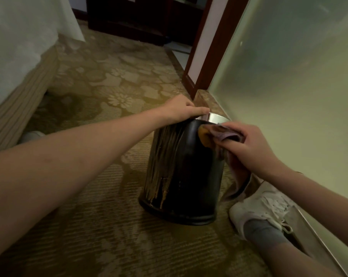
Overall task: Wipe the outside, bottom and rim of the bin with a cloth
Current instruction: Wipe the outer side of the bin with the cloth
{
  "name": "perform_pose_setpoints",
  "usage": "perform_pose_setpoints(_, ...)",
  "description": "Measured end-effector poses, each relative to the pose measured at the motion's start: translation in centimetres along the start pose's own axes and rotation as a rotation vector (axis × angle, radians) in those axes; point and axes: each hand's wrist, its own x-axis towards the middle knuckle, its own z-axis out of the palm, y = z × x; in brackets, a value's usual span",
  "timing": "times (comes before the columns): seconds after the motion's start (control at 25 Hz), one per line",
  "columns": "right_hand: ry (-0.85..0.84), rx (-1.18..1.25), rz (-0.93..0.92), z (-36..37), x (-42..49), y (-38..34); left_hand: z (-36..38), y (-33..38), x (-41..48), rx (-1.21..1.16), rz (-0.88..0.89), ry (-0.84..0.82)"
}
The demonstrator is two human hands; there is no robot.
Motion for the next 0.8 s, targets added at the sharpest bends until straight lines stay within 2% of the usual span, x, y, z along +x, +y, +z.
perform_pose_setpoints(0.08, 0.078, -0.226, -0.050, 0.5, 0.5, 0.4, -0.3, 0.5, 0.4, 0.116, -0.031, 0.022)
perform_pose_setpoints(0.2, 0.126, -0.369, -0.082, 1.8, 1.0, 0.4, -1.2, 0.8, 0.7, 0.213, -0.060, 0.036)
perform_pose_setpoints(0.32, 0.154, -0.383, -0.106, 2.7, 2.6, 0.1, -2.2, 1.1, 0.7, 0.281, -0.009, -0.150)
perform_pose_setpoints(0.4, 0.144, -0.437, -0.144, 3.2, 3.7, -0.1, -2.7, 1.5, 0.4, 0.155, -0.059, -0.268)
perform_pose_setpoints(0.56, 0.021, -0.510, -0.255, 4.7, 2.6, 0.2, -3.0, 1.1, 0.5, 0.017, -0.117, -0.285)
perform_pose_setpoints(0.8, -0.278, -0.435, -0.449, 8.6, -7.9, 0.8, -3.2, 0.1, 0.9, 0.220, -0.011, -0.244)
